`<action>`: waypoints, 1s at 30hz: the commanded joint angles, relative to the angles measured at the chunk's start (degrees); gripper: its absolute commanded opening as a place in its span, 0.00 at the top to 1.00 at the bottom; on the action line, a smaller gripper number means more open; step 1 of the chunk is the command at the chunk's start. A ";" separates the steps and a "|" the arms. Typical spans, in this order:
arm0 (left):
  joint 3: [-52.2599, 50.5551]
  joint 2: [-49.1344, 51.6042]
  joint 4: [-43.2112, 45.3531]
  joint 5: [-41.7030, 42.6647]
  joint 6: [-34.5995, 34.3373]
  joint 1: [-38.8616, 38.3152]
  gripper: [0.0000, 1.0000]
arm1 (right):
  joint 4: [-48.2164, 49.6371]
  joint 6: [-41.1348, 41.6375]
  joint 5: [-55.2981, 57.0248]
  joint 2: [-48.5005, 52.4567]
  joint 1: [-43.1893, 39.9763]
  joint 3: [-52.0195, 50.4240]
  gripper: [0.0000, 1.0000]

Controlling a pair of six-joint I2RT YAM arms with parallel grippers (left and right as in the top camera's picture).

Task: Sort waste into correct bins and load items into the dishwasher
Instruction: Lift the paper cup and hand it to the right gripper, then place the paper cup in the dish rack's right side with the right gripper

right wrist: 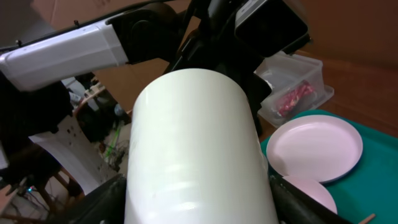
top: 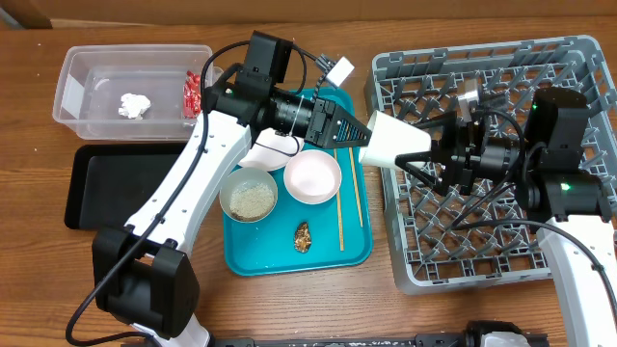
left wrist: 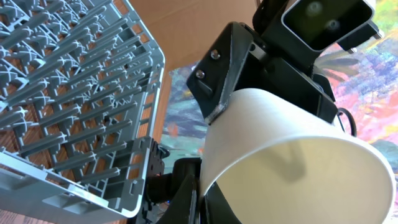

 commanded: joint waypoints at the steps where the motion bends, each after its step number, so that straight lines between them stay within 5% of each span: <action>1: 0.98 0.57 0.24 -0.28 -0.59 0.00 0.96 | -0.04 -0.37 -1.79 -0.15 0.50 1.49 0.37; 10: 0.98 0.57 0.48 -0.37 -0.31 0.04 0.96 | -0.20 -0.35 -1.92 -0.15 0.50 1.49 0.45; 13: 0.98 0.57 0.59 -3.23 -0.31 0.07 0.70 | -1.07 -0.35 -1.66 -0.15 0.50 1.49 0.45; 15: 0.98 0.57 -0.13 -8.81 -0.20 0.07 0.55 | -2.78 -0.35 -0.35 -0.15 0.50 1.49 0.46; 21: 0.98 0.55 -10.75 -38.86 1.16 0.09 0.51 | -10.95 -0.33 9.73 -0.15 0.48 1.49 0.61; 30: 1.07 -0.81 -21.22 -55.76 0.94 5.97 0.48 | -20.57 8.13 47.65 -0.17 0.42 1.64 0.74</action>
